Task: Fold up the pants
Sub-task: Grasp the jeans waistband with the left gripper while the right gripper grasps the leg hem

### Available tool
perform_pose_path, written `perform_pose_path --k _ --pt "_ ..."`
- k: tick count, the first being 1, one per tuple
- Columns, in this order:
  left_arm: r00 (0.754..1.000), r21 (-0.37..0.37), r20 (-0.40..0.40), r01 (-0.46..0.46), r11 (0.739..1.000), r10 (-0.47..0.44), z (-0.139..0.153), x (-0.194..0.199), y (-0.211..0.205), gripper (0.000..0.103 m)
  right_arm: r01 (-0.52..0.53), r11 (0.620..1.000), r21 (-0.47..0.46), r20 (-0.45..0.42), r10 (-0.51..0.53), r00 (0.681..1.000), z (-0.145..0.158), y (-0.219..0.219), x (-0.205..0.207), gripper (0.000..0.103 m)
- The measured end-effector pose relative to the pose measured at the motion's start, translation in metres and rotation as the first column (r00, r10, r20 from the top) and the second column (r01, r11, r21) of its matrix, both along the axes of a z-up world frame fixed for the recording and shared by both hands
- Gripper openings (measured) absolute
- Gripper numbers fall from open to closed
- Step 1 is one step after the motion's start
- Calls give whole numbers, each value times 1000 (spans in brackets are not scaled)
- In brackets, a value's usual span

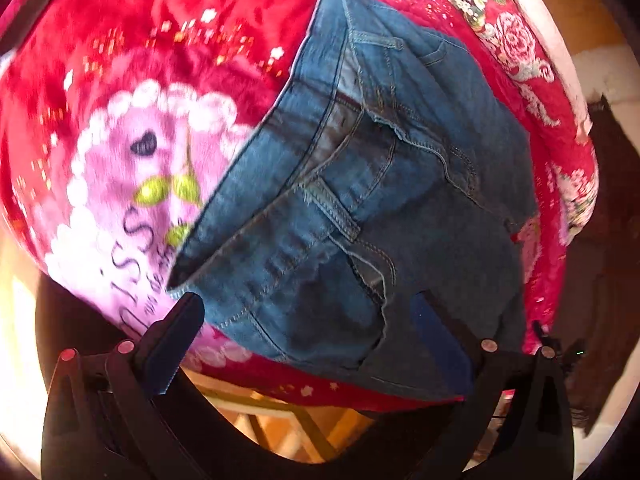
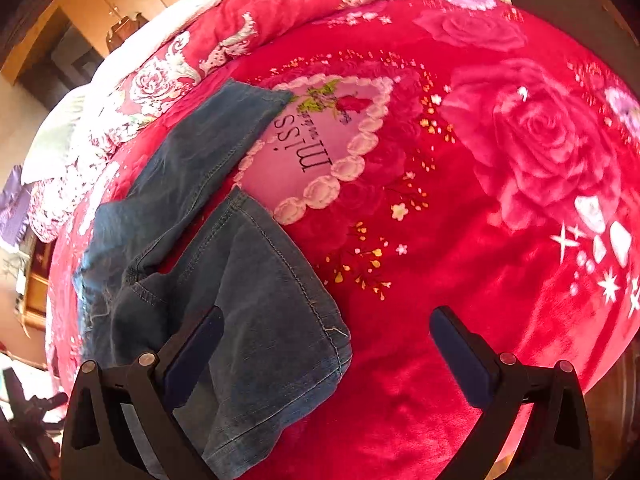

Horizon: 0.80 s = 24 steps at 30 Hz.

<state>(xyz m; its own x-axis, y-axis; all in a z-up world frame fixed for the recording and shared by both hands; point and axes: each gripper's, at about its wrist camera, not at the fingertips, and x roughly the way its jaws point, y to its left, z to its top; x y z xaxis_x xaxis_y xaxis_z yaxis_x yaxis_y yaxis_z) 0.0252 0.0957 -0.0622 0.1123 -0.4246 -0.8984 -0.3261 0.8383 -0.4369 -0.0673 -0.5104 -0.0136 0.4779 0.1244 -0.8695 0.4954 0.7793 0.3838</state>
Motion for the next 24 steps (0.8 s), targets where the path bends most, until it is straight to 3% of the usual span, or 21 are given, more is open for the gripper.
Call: perform_pose_path --k 3,7,8,9,10,11,15,17,19,21,24 --pt "987 -192 -115 -129 973 108 -27 -17 10 103 38 978 203 -2 -38 999 -24 -4 -2 103" --pt "958 -221 -238 -211 952 158 -58 -22 2 101 94 907 411 39 -120 992 -47 -2 -8 98" --pt "957 -201 -240 -213 956 162 -59 -21 -2 97 98 897 430 59 -136 989 -48 -2 -10 79" --pt "959 -164 -236 -202 966 160 -56 -18 -6 92 88 894 440 79 -136 988 -47 -3 -10 36" --pt "961 -136 -232 -188 973 153 -51 -16 -10 90 77 895 439 92 -130 987 -45 -4 -10 8" --pt "963 -117 -226 -175 978 145 -44 -15 -13 87 79 913 400 111 -134 985 -36 -5 -13 5" --pt "987 -46 -145 -77 996 69 -17 -11 -23 45 77 981 179 212 -115 971 15 -9 -40 5" --pt "989 -12 -142 -40 999 38 -14 -10 -28 42 111 987 117 200 -133 971 22 -14 -60 6" --pt "989 7 -146 -28 1000 29 -11 -9 -31 42 141 985 98 122 -152 981 7 -23 -77 8" --pt "990 24 -143 5 1000 -2 -4 -9 -38 42 225 968 112 13 -228 974 -19 -37 -101 13" --pt "986 14 -151 77 997 -74 6 -7 -44 42 335 924 186 -27 -336 942 -35 -54 -137 22"
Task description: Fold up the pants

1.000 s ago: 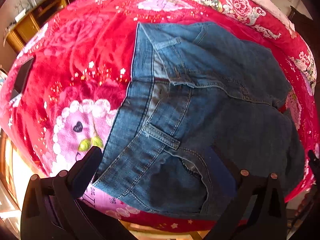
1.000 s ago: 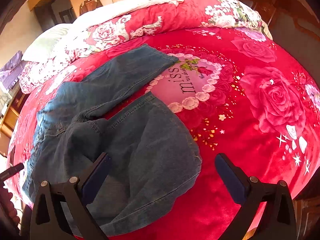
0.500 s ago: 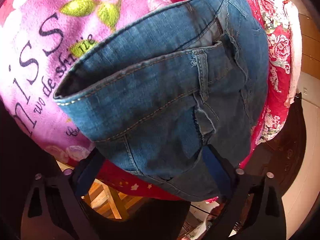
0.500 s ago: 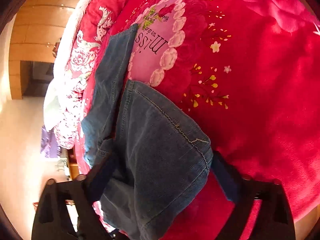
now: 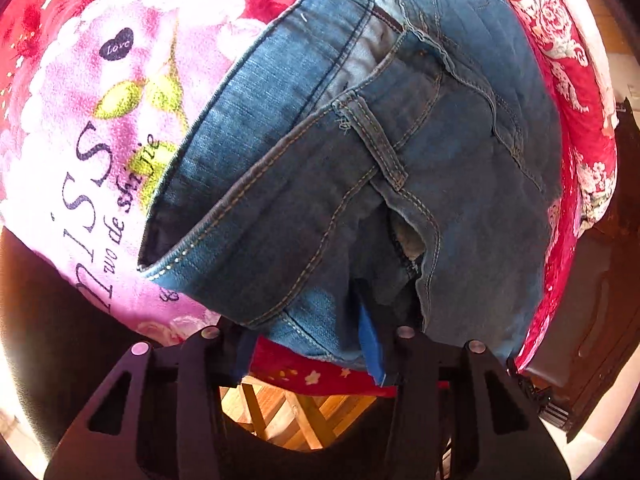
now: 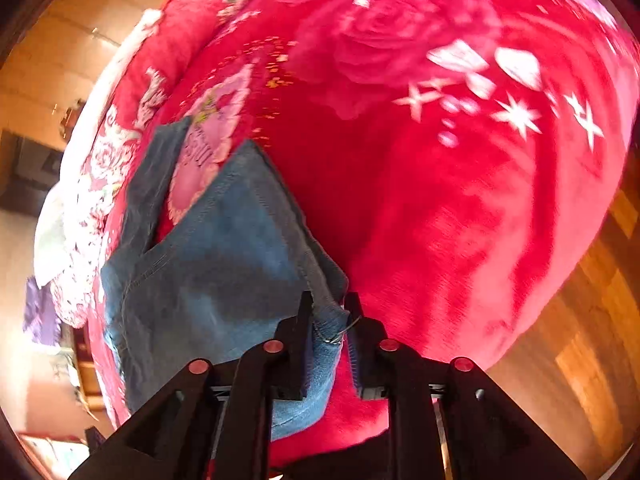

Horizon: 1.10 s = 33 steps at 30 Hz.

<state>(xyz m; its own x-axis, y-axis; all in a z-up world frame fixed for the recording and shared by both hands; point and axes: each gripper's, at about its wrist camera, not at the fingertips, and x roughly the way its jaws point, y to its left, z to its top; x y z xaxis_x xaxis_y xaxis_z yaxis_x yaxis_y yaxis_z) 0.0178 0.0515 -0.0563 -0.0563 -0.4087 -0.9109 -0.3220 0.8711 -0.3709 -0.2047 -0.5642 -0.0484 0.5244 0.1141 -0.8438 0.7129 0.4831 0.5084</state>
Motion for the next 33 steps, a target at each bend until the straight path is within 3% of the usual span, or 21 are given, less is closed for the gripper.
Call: perform_pose_path --k 2,4,7,9,11,13,15,17,18,19,21,23,27,31,33 --pt "999 -53 15 51 997 -50 9 -5 0 42 3 999 -52 -3 -3 1000 10 -6 -8 23" --pt "994 -89 72 90 992 -84 32 -9 3 42 2 986 -164 -4 -3 1000 30 -9 -7 23" --pt "981 -103 174 105 989 -86 66 9 13 42 -16 969 -248 63 33 997 63 -12 21 23" --pt "977 -102 208 80 992 -58 70 36 15 44 -83 965 -250 101 111 989 77 -11 64 24" --pt "979 -31 202 18 999 -11 74 68 19 50 -163 955 -246 133 200 971 83 0 115 24" --pt "982 -108 179 -35 994 54 73 99 24 50 -221 949 -225 150 258 954 85 10 165 25" --pt "969 -194 220 -72 978 115 92 119 26 51 -254 947 -194 162 287 944 85 16 217 25" --pt "950 -143 293 -65 988 105 109 143 27 67 -293 938 -184 149 321 935 82 22 266 29" --pt "944 -95 318 -64 993 91 112 156 30 81 -309 932 -189 128 335 933 80 25 292 30" --pt "936 -45 342 -74 996 85 115 170 32 82 -323 927 -192 110 348 931 76 28 314 31" --pt "936 -16 339 -96 995 95 93 199 34 82 -349 918 -189 78 368 927 67 31 359 31" --pt "956 -33 269 -117 993 122 71 224 43 82 -383 902 -200 41 398 917 59 38 402 32" --pt "969 -44 191 -152 987 157 37 252 39 82 -451 845 -287 -56 455 889 48 50 470 58" --pt "962 -50 200 -181 982 187 21 268 41 82 -491 801 -342 -126 479 869 27 55 516 61" --pt "968 -59 174 -171 983 179 3 272 36 82 -516 788 -337 -153 495 855 14 57 533 68"
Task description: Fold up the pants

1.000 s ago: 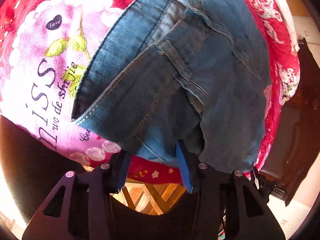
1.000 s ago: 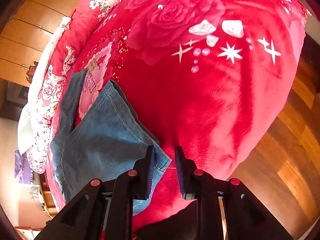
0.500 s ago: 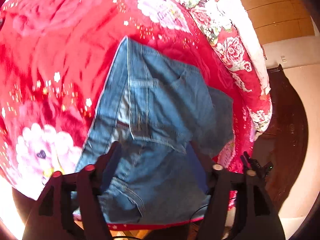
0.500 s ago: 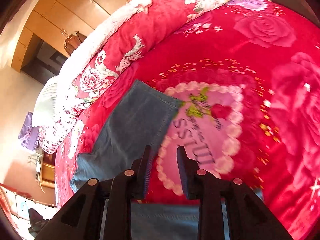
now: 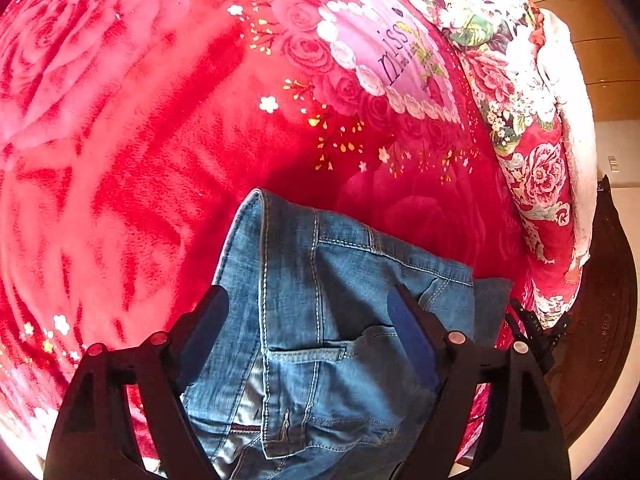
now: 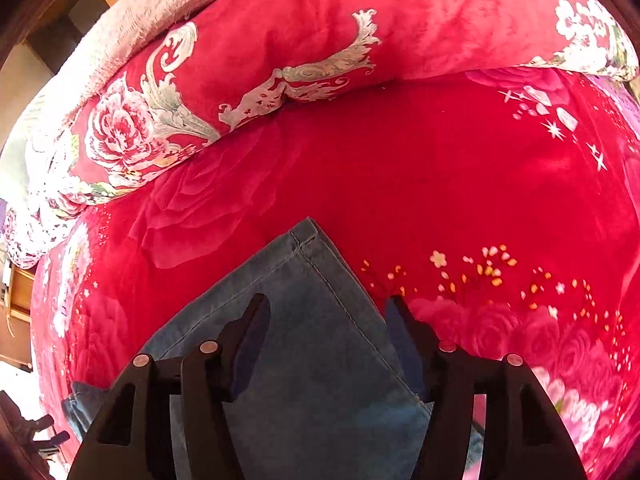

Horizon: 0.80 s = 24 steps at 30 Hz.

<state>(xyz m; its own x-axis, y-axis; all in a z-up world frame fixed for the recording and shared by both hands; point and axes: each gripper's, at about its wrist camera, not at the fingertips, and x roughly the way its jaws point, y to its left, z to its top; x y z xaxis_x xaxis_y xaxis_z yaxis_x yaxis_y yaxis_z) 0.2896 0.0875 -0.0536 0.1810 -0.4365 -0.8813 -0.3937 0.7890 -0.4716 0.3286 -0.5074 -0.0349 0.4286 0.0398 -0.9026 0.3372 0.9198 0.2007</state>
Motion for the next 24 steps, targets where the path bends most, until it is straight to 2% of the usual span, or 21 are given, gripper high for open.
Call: perform_pose_path --k 2,4,5,6,7,9,10,12,13,16,18,20,22,24 --pt "999 -8 -39 29 1000 -29 -20 8 -11 82 -24 1000 -8 -36 24 999 -15 6 12 72" --pt "998 50 -38 51 997 -49 -27 10 -21 81 -86 992 -88 -38 82 996 -18 16 18 69" --pt "998 94 -15 61 994 -60 -24 11 -27 81 -118 986 -120 -31 115 993 -15 20 20 37" --pt "997 141 21 70 988 -74 -18 12 -32 71 -133 988 -76 -20 132 991 -13 17 22 4" --pt "994 200 44 86 976 -97 -14 14 -37 52 -122 991 -57 -9 122 993 -9 12 23 4" --pt "990 296 31 125 947 -141 -15 17 -44 33 -90 987 -136 18 93 996 2 -1 24 4" --pt "989 296 34 130 946 -147 -18 17 -44 30 -46 987 -154 14 48 999 3 -13 25 4" --pt "989 309 34 123 943 -140 -19 16 -41 29 74 997 -39 -10 -74 997 -9 -42 23 9" --pt "989 317 29 128 940 -144 -19 16 -41 29 103 995 -5 -33 -103 994 -17 -47 23 11" --pt "992 288 10 114 951 -122 -15 19 -38 29 111 993 28 35 -112 993 -2 -52 11 19" --pt "993 248 21 106 963 -115 -7 13 -30 29 122 991 63 72 -126 989 13 -69 -10 41" --pt "994 234 34 92 968 -103 3 -5 -20 29 167 984 55 73 -171 983 24 -91 -36 49" --pt "994 165 29 95 982 -101 6 -29 -14 29 190 979 79 57 -195 979 25 -108 -67 50" --pt "995 77 20 93 993 -95 4 -54 -16 31 193 975 109 -2 -194 981 13 -113 -91 52"
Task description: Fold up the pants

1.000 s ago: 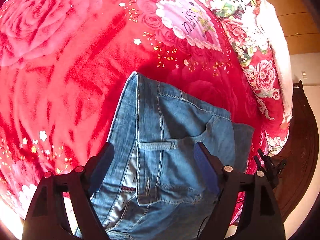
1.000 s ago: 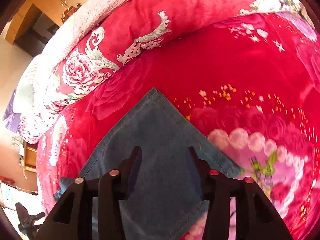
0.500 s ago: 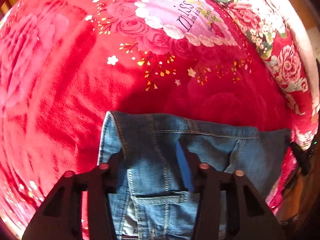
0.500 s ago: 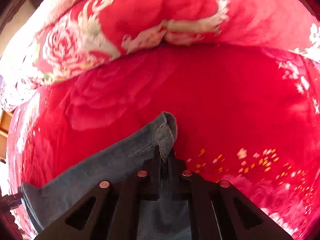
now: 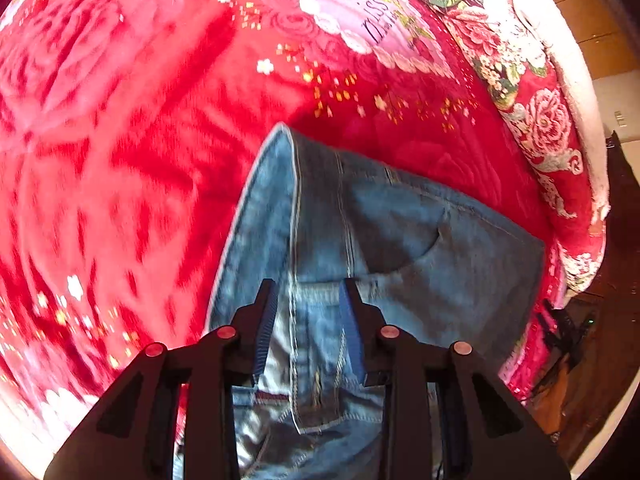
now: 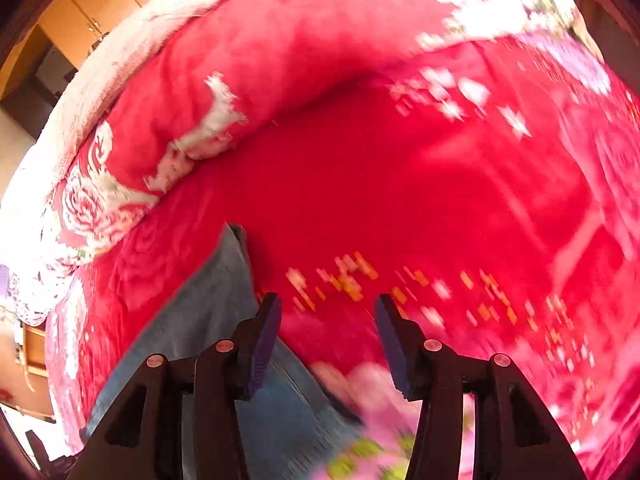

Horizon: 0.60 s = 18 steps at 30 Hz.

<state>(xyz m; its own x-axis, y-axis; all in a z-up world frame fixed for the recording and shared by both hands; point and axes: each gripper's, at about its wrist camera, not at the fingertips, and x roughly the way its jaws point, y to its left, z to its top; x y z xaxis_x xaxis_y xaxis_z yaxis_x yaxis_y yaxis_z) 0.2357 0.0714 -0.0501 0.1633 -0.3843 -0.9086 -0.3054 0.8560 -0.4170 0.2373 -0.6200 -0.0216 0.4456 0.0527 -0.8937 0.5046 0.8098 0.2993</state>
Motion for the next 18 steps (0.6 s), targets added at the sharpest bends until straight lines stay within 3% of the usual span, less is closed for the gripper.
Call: perform_pose_path --k 3,5,6,7,9,11,14,15,18 --pt "999 -43 -47 1 999 -3 -14 -26 -15 37 -18 998 61 -13 19 1000 -19 8 -19 52" --pt "998 -3 -60 -8 1000 8 -23 -33 -26 37 -35 999 23 23 35 999 -19 20 -24 49" --pt "999 29 -39 -10 1000 11 -20 -34 -30 37 -62 998 10 28 62 998 -18 27 -23 23" --pt "999 51 -35 -2 999 4 -16 -34 -34 37 -88 996 10 20 88 996 -16 32 -20 6" --pt "999 62 -36 3 998 -1 -13 -32 -38 37 -107 993 -49 34 109 993 0 36 -24 6" --pt "999 67 -46 -7 998 10 -18 -31 -38 37 -55 993 -104 51 60 997 9 26 -40 6" --pt "999 88 -43 -2 996 6 -22 -25 -46 37 91 986 -138 -62 -100 993 -8 -7 -62 0" --pt "999 100 -46 8 995 -3 -22 -23 -48 37 122 986 -117 -79 -131 988 -12 -17 -72 0" --pt "998 89 -51 31 996 -27 -23 -17 -52 37 169 986 -6 38 -168 985 2 -28 -102 5"
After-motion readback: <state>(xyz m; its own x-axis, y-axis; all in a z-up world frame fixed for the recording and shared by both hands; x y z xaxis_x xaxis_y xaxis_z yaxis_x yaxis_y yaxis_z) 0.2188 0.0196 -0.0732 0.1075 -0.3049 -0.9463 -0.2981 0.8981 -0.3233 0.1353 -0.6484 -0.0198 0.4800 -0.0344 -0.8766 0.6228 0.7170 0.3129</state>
